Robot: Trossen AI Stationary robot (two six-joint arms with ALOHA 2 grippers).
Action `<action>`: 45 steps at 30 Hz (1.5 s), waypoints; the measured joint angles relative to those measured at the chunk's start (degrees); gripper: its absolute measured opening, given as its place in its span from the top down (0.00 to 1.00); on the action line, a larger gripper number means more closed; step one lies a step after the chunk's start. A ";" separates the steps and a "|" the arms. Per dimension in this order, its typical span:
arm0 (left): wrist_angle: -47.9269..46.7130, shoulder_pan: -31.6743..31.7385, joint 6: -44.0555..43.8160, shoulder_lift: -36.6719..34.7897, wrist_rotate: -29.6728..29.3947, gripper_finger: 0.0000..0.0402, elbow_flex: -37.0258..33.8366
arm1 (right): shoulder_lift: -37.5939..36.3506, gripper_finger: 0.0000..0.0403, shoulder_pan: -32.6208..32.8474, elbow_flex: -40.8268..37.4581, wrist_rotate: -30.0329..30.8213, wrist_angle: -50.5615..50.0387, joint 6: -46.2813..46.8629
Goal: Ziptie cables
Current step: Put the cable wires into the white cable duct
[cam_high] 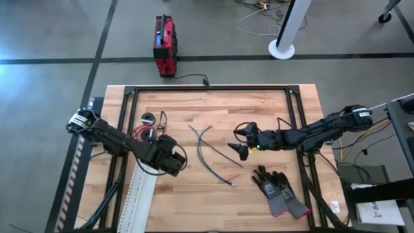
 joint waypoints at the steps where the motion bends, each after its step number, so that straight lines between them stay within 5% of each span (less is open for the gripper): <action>1: -0.55 0.00 -1.42 0.00 2.03 0.38 -0.37 | 0.18 0.08 0.30 -0.02 -0.01 -0.11 0.12; 13: -3.34 -2.02 -11.56 -0.04 25.37 0.47 -7.69 | 7.39 0.08 3.53 3.70 -0.20 0.10 -0.07; 31: -10.67 -3.13 -14.31 -1.14 27.18 0.49 -4.77 | 23.78 0.08 7.42 15.83 -0.15 -0.16 -4.45; 45: -12.27 -3.19 -20.66 -1.17 31.72 0.45 -7.82 | 23.59 0.08 10.58 16.35 -0.02 -0.31 -8.40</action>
